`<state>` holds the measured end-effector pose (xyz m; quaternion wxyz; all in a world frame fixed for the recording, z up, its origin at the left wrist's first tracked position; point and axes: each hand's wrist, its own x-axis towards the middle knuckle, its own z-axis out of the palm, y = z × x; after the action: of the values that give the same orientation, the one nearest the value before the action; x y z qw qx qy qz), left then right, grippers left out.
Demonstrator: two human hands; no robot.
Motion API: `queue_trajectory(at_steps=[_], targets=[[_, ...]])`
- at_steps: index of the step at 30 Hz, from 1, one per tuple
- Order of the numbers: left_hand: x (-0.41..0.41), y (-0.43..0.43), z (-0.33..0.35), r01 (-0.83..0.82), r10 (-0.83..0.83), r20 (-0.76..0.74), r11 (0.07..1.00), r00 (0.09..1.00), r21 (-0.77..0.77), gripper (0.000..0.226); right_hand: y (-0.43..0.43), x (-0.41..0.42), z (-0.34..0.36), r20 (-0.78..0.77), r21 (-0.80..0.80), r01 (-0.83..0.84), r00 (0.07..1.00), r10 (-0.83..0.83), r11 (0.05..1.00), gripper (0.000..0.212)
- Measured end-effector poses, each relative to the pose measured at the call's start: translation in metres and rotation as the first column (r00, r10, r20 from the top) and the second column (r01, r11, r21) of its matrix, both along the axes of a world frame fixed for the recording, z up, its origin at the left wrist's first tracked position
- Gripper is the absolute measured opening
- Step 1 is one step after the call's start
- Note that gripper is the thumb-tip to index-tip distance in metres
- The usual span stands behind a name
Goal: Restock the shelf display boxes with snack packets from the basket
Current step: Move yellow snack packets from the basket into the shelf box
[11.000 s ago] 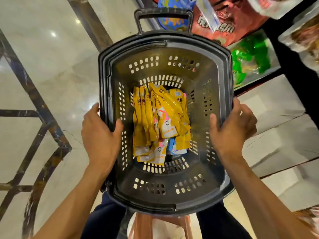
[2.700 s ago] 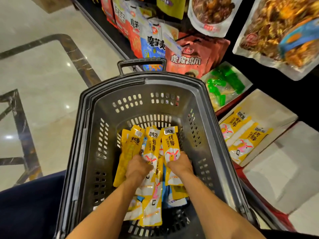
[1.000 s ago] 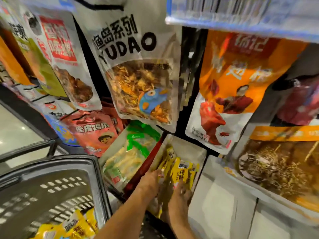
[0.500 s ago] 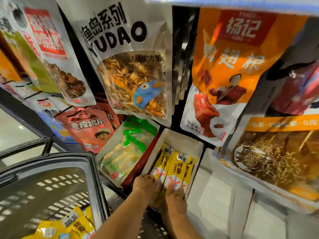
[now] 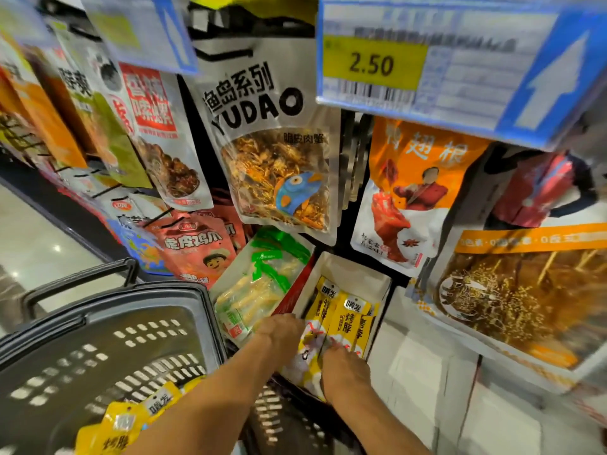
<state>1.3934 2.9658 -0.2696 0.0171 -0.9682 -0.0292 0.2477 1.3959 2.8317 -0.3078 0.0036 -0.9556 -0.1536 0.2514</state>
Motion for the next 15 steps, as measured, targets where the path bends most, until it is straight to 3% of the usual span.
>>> queue_trajectory(at_steps=[4,7,11,15], targets=[[-0.034,0.036,0.081,-0.095,0.056,0.376,0.992,0.925,0.087,0.032,0.015,-0.016,0.071,0.053,0.183,0.023,0.998,-0.033,0.983,0.033],[-0.082,0.072,0.128,-0.239,0.165,0.52,0.968,0.838,0.079,0.031,0.033,-0.038,0.132,0.156,0.388,-0.006,0.986,-0.059,0.922,0.024],[-0.17,0.118,0.151,-0.494,0.402,0.526,0.869,0.749,0.038,0.027,0.069,-0.09,0.172,0.301,0.569,-0.202,0.953,0.027,0.797,0.036],[-0.263,0.145,0.131,-0.656,0.593,0.439,0.754,0.675,-0.009,0.029,0.106,-0.15,0.163,0.325,0.595,-0.366,0.924,0.201,0.715,0.044]])
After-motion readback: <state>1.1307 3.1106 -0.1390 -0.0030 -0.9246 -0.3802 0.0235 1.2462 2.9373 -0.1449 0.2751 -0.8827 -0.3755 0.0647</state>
